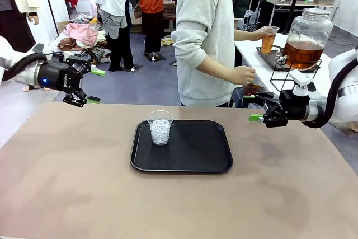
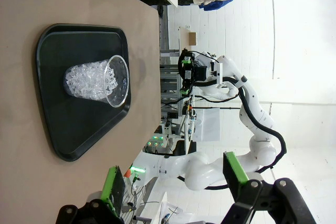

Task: Pour the drink into the iced cup.
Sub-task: Pick up the iced cup indicated by the human and present it to them.

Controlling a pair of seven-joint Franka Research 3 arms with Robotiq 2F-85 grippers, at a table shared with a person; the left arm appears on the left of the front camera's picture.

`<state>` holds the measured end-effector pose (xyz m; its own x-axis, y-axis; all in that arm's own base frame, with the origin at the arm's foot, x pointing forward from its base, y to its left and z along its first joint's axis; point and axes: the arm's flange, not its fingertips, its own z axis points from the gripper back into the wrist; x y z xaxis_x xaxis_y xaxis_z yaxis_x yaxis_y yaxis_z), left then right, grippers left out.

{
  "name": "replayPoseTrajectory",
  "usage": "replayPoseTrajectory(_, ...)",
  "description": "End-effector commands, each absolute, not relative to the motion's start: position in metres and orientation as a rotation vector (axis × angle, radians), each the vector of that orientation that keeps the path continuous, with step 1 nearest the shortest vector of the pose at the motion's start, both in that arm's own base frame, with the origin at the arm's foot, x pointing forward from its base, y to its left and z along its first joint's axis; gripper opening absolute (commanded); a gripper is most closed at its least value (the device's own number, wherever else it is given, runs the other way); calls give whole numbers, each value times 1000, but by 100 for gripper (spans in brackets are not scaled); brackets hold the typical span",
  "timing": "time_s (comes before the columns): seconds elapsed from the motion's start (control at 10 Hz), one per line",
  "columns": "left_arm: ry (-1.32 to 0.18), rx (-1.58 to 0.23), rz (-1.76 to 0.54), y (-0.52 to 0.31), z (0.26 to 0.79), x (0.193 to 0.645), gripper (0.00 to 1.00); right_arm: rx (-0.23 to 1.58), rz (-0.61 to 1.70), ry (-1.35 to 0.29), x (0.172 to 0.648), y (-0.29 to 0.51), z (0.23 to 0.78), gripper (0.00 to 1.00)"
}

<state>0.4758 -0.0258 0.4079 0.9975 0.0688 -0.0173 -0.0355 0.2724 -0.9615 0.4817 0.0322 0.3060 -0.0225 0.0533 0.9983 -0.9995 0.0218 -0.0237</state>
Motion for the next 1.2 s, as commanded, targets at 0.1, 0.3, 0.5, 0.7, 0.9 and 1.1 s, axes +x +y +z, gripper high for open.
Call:
replayPoseTrajectory(0.1,-30,-1295,69,-26,409,474,100,1142,1237,-1189,485,34,309,100)
replayPoseTrajectory(0.3,-30,-1295,69,-26,409,474,100,1142,1237,-1189,485,34,309,100)
replayPoseTrajectory(0.5,-30,-1295,69,-26,409,474,100,1142,1237,-1189,485,34,309,100)
replayPoseTrajectory(0.7,-30,-1295,69,-26,409,474,100,1142,1237,-1189,485,34,309,100)
replayPoseTrajectory(0.9,-30,-1295,69,-26,409,474,100,1142,1237,-1189,485,34,309,100)
replayPoseTrajectory(1.1,-30,-1295,69,-26,409,474,100,1142,1237,-1189,485,34,309,100)
